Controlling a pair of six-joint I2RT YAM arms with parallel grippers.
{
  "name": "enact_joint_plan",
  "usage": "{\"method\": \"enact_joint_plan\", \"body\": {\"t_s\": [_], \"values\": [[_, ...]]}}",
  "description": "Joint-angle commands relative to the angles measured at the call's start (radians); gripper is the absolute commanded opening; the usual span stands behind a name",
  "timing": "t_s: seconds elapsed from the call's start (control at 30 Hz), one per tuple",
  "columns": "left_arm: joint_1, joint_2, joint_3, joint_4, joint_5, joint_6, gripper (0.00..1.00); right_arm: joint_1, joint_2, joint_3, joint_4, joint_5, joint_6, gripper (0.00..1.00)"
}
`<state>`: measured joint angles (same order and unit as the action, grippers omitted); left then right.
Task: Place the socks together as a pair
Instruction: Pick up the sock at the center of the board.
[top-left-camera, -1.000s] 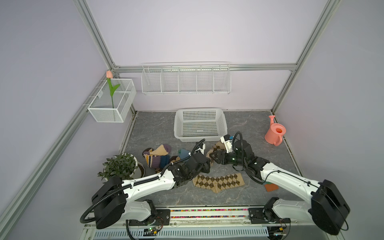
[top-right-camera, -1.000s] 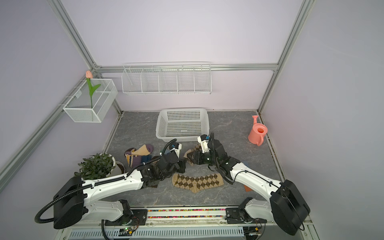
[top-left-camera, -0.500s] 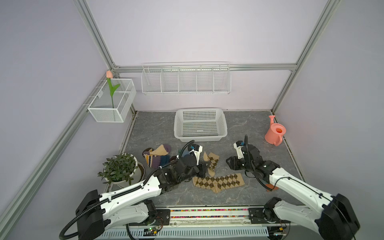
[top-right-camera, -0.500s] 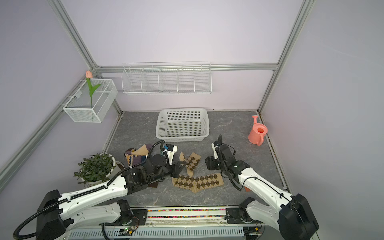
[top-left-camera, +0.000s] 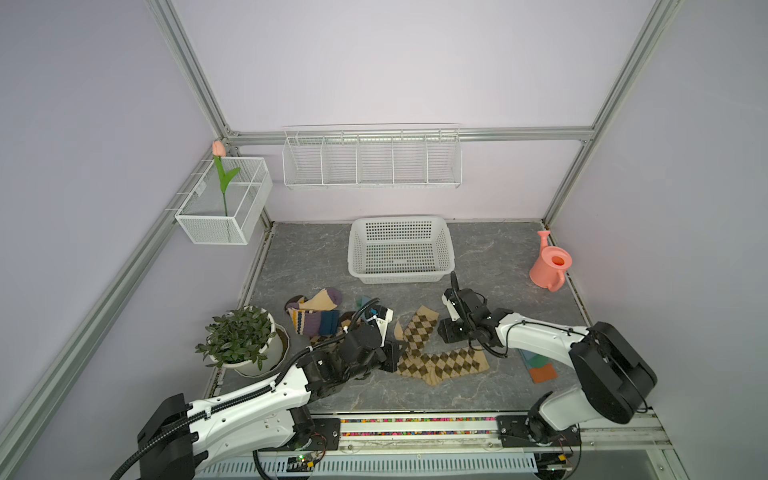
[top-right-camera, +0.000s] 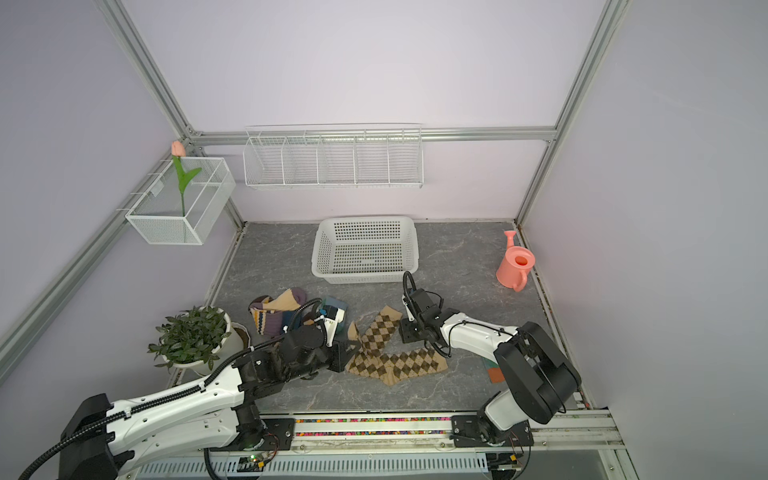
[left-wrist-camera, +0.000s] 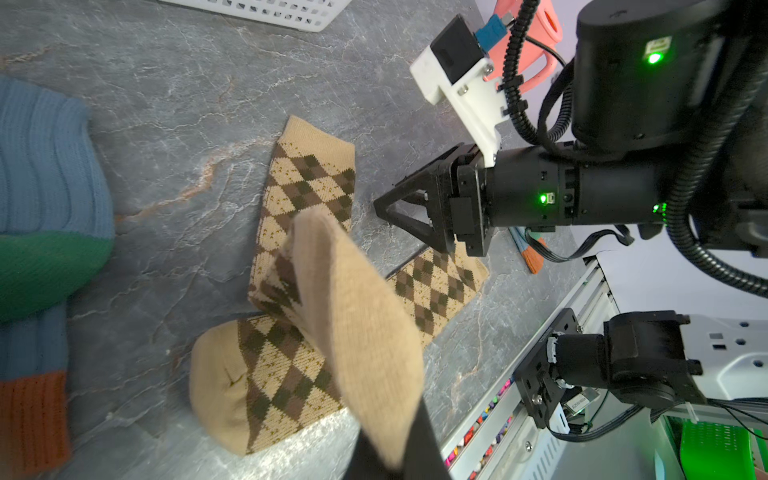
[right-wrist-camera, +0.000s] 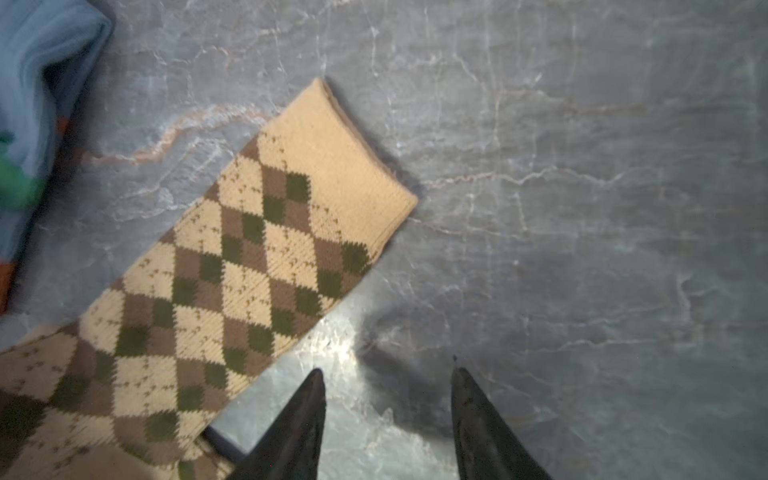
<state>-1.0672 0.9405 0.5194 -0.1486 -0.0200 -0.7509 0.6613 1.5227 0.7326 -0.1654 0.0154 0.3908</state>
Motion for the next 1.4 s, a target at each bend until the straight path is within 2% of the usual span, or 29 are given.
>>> {"method": "enact_joint_plan", "body": {"t_s": [0.0, 0.2, 0.47, 0.53, 0.67, 0.8, 1.0, 1.37], "values": [[0.000, -0.013, -0.005, 0.000, 0.004, -0.011, 0.00, 0.003, 0.050, 0.045, 0.047, 0.024, -0.023, 0.51], [-0.001, -0.014, -0.003, -0.003, -0.004, -0.015, 0.00, 0.002, 0.158, 0.099, 0.067, 0.017, -0.027, 0.51], [0.000, -0.014, -0.007, -0.010, -0.018, -0.008, 0.00, -0.002, 0.211, 0.109, 0.092, 0.034, -0.028, 0.49], [0.000, -0.018, -0.009, -0.011, -0.022, -0.008, 0.00, -0.002, 0.226, 0.116, 0.092, 0.027, -0.030, 0.43], [-0.001, -0.029, -0.011, -0.018, -0.032, -0.010, 0.00, 0.003, 0.242, 0.108, 0.101, 0.026, -0.028, 0.23], [0.000, -0.041, -0.018, -0.020, -0.048, -0.003, 0.00, 0.002, 0.227, 0.069, 0.124, 0.039, -0.021, 0.11], [0.001, -0.060, 0.026, -0.060, -0.059, 0.011, 0.00, 0.018, 0.059, 0.032, 0.013, 0.085, -0.019, 0.07], [0.001, -0.015, 0.095, -0.085, 0.026, 0.031, 0.00, 0.157, -0.490, -0.040, -0.445, 0.251, 0.073, 0.07]]}}
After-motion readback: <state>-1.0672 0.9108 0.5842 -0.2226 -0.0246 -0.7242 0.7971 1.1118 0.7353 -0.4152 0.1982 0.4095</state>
